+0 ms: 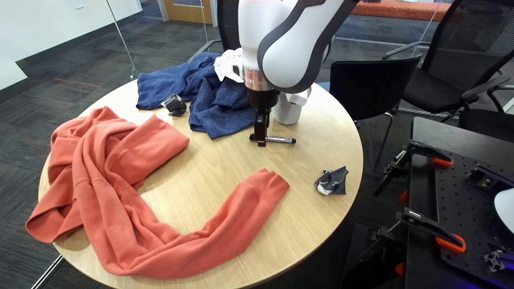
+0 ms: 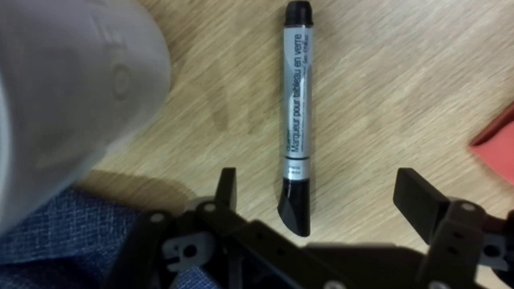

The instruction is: Put the black marker inside the white mug, remove the marker from the mug and put it on the table

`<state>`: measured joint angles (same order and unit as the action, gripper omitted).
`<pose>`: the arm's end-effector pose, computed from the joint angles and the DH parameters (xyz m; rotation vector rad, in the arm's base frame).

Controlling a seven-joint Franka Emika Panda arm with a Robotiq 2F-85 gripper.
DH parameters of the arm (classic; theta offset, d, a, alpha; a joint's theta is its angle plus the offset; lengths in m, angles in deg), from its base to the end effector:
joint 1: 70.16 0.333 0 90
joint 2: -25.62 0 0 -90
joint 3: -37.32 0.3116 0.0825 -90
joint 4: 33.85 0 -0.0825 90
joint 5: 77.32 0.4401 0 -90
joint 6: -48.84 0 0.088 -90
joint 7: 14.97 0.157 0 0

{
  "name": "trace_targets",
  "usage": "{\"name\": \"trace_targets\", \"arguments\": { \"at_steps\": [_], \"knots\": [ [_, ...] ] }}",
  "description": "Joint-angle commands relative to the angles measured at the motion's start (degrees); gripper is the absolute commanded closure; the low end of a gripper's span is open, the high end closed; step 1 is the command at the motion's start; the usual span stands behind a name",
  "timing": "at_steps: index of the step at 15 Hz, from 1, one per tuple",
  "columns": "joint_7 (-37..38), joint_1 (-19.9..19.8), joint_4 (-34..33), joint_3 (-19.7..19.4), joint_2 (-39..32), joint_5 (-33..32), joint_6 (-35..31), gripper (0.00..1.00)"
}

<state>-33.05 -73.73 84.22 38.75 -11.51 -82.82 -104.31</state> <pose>0.5954 -0.0196 0.0068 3.0705 0.5585 -0.0611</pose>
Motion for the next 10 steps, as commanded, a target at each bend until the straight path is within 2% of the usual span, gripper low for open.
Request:
{"name": "trace_targets", "arguments": {
  "at_steps": [1, 2, 3, 5, 10],
  "knots": [
    [-1.1, -1.3, -1.7, 1.3, -1.6, -0.4, -0.2, 0.0],
    [-1.1, -1.3, -1.9, 1.3, -1.9, -0.4, -0.3, 0.25],
    [-1.1, -1.4, -2.0, 1.4, -2.0, -0.5, -0.3, 0.28],
    [-1.1, -1.4, -2.1, 1.6, -2.2, -0.4, -0.4, 0.41],
    [-0.7, -1.3, -1.9, 1.6, -1.8, -0.5, -1.0, 0.81]
  ]
}}
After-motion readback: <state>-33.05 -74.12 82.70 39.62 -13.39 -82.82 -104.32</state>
